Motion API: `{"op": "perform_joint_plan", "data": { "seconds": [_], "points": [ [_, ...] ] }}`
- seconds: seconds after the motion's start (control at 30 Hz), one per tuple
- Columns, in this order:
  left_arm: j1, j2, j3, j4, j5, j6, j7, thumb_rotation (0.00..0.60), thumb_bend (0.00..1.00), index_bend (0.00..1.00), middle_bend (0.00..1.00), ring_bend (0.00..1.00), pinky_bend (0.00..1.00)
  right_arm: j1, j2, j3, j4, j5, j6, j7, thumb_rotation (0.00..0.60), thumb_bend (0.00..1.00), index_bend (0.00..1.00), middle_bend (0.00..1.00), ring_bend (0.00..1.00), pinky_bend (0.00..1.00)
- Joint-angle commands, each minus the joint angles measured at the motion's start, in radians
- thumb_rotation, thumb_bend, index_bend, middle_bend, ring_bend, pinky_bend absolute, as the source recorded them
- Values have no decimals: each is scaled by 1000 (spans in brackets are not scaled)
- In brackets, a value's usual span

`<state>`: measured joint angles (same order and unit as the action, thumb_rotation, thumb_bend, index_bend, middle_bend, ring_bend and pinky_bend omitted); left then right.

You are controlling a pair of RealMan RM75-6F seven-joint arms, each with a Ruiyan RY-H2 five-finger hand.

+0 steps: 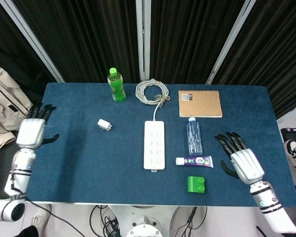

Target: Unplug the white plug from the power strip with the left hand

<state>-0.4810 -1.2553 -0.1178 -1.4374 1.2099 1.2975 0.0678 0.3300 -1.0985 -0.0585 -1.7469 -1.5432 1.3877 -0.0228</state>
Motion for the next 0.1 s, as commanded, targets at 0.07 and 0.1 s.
{"op": "perform_joint_plan", "data": {
  "seconds": [0.07, 0.1],
  "points": [
    [147, 75, 60, -53, 11, 135, -13, 600, 167, 155, 115, 0, 63, -61, 45, -13, -8, 14, 53, 30, 600, 360, 0, 89, 0, 0],
    [177, 85, 72, -70, 14, 161, -12, 600, 167, 155, 115, 0, 62, -79, 48, -16, -4, 11, 71, 43, 600, 360, 0, 89, 0, 0]
  ]
}}
